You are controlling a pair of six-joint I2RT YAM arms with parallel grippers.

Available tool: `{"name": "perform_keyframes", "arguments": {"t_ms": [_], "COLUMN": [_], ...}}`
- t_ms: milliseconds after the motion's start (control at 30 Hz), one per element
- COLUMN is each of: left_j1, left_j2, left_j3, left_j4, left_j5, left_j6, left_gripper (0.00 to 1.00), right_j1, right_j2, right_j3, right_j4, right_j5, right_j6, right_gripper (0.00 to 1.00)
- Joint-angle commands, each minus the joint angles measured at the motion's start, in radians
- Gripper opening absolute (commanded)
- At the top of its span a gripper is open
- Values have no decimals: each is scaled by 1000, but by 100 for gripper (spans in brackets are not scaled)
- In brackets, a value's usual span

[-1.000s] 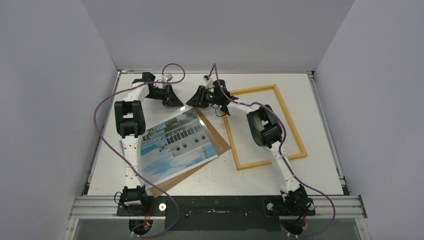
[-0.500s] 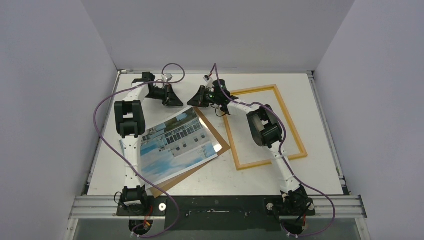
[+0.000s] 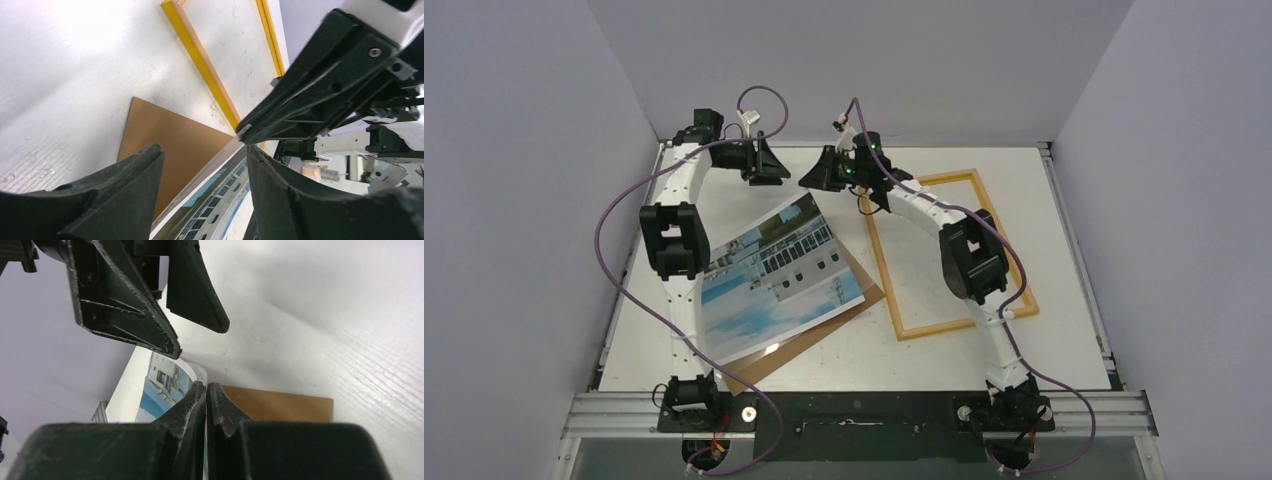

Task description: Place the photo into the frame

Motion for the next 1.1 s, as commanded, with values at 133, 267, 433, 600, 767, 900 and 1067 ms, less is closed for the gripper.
{"name": "perform_keyframes", "arguments": {"t_ms": [133, 267, 433, 600, 767, 900, 1067], "left_j1": [-1, -1, 2, 3, 2, -8, -75], "left_j2": [-189, -237, -295, -343, -366, -375, -428], "left_j3": [43, 46, 44, 23, -3, -33, -146], "left_j4": [-4, -40, -54, -22, 4, 8, 59], "left_j5": [-30, -25, -32, -36, -29, 22, -31], "left_j6": [12, 52, 69, 52, 36, 50, 128], "left_gripper": [65, 66, 66, 67, 67, 68, 71], "right_j1": [5, 25, 51, 53, 52, 52, 51], "right_j2": [-219, -281, -325, -357, -373, -387, -409], "right_j3": [76, 90, 136, 143, 165, 182, 146], "right_j4": [-155, -244, -346, -337, -320, -303, -275], "right_j5": [40, 92, 138, 200, 256, 225, 168], "right_j6": [-213, -305, -396, -394, -390, -374, -339], "right_gripper": [0, 0, 0, 0, 0, 0, 0]}}
